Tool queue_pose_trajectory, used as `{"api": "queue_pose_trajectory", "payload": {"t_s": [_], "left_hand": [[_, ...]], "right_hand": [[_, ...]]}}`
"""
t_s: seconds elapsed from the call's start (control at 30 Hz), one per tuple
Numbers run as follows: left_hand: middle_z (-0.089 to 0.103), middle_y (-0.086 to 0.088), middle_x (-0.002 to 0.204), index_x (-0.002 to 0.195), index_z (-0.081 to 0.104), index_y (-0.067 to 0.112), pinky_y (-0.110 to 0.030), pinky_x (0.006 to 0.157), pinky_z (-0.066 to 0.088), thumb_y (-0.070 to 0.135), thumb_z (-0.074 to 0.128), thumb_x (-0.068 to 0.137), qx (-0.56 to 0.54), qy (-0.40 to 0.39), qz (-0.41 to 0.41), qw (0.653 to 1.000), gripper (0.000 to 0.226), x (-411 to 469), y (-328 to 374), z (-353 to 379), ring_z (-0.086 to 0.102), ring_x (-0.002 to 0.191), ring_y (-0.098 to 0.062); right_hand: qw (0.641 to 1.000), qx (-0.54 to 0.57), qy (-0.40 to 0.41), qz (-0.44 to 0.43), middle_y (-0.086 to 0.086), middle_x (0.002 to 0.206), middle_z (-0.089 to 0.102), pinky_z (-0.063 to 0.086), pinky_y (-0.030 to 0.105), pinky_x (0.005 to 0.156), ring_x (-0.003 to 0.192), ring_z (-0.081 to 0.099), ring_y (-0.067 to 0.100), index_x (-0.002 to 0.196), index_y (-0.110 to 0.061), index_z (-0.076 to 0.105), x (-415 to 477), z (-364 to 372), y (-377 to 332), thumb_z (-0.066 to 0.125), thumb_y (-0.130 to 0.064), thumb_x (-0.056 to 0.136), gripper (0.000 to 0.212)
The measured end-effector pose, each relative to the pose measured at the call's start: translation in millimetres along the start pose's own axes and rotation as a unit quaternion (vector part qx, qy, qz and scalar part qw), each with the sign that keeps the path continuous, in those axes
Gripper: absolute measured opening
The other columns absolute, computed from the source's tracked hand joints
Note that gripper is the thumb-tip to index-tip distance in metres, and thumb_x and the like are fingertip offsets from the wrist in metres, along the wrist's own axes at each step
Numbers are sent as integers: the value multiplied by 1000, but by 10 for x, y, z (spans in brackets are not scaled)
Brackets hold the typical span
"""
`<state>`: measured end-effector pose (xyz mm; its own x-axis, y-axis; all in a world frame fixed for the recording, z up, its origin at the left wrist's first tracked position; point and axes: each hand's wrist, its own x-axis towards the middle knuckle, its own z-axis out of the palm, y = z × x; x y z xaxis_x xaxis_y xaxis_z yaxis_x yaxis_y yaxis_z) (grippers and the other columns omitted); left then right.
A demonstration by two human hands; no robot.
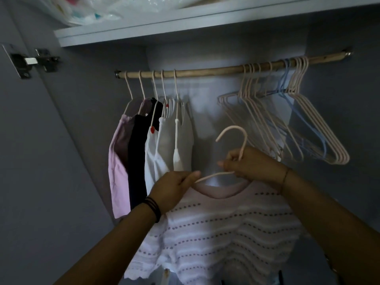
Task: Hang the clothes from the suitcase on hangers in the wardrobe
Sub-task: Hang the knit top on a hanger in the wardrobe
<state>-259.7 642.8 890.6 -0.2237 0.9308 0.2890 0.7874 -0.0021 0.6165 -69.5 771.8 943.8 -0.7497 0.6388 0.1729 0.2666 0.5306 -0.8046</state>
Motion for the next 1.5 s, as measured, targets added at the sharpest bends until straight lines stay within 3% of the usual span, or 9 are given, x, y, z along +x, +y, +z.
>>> {"api": "queue_pose_trajectory", "payload": {"t_s": [0.13, 0.27, 0.43, 0.77, 0.93, 1.13, 1.27, 1.33, 1.5], "left_hand": [[44, 6, 54, 63, 53, 8, -23, 55, 36, 56, 47, 89, 12, 23, 31, 999, 54, -88, -116, 10, 46, 54, -8], [48, 11, 55, 61, 56, 15, -17, 57, 38, 55, 56, 86, -33, 79, 45, 995, 47, -140, -183, -80, 48, 55, -3], [52, 18, 52, 58, 58, 44, -9, 57, 35, 29, 59, 89, -31, 119, 50, 991, 35, -233, -250, -362, 50, 54, 4], [58, -4, 59, 69, 64, 15, -32, 66, 47, 77, 38, 77, 42, 125, 39, 991, 68, -281, -525, -573, 56, 59, -13], [60, 5, 60, 66, 64, 25, -33, 60, 48, 70, 37, 80, 115, 182, 4, 977, 54, -428, -693, -672, 57, 63, -11], [49, 15, 53, 64, 53, 36, -11, 51, 33, 32, 58, 90, 31, 229, 28, 973, 27, -405, -540, -642, 46, 51, 0], [50, 12, 56, 61, 52, 22, -14, 54, 37, 49, 56, 86, 2, 222, 43, 974, 36, -348, -432, -614, 47, 53, -3], [50, 11, 58, 61, 51, 22, -15, 56, 38, 53, 51, 84, 8, 213, 60, 975, 39, -295, -394, -600, 47, 54, -4], [53, -1, 58, 61, 56, 18, -20, 59, 43, 51, 53, 84, -16, 181, 82, 980, 41, -208, -293, -530, 51, 56, -11]], "right_hand": [[996, 81, -36, 10, -2, 45, 51, 35, 18, 41, 38, 43, 8, 68, -10, 56, -70, -89, 68, 65, -28, 85, 26], [997, 59, -43, -26, 2, 87, 71, 49, 17, 73, 78, 65, 6, 95, -11, 68, -295, -334, 223, 56, -31, 84, 26], [983, 14, -55, 176, -3, 104, 72, 46, 34, 98, 99, 65, 13, 95, -28, 73, -544, -562, 824, 41, -61, 82, 48], [980, 113, 135, 90, 18, 90, 69, 51, 50, 84, 93, 64, 37, 84, -11, 70, -646, -255, 939, 63, -51, 82, 41], [936, 200, 283, 56, -9, 75, 71, 53, 26, 69, 75, 63, 9, 74, -36, 73, -725, -473, 1055, 68, -76, 54, 45], [974, 87, 204, 35, 4, 61, 56, 41, 12, 49, 52, 50, 3, 65, -12, 61, -831, -469, 1185, 62, -11, 88, 23], [973, 42, 219, -67, -14, 92, 61, 44, 7, 80, 89, 56, -6, 87, -39, 64, -693, -442, 958, 56, -41, 88, 8], [974, -20, 191, -120, -9, 111, 58, 42, 11, 93, 106, 53, -3, 109, -29, 60, -579, -383, 802, 49, -57, 84, 40], [987, -93, 55, -116, 0, 82, 64, 42, 12, 68, 77, 58, 6, 88, -10, 65, -316, -53, 548, 36, -77, 78, 73]]}}
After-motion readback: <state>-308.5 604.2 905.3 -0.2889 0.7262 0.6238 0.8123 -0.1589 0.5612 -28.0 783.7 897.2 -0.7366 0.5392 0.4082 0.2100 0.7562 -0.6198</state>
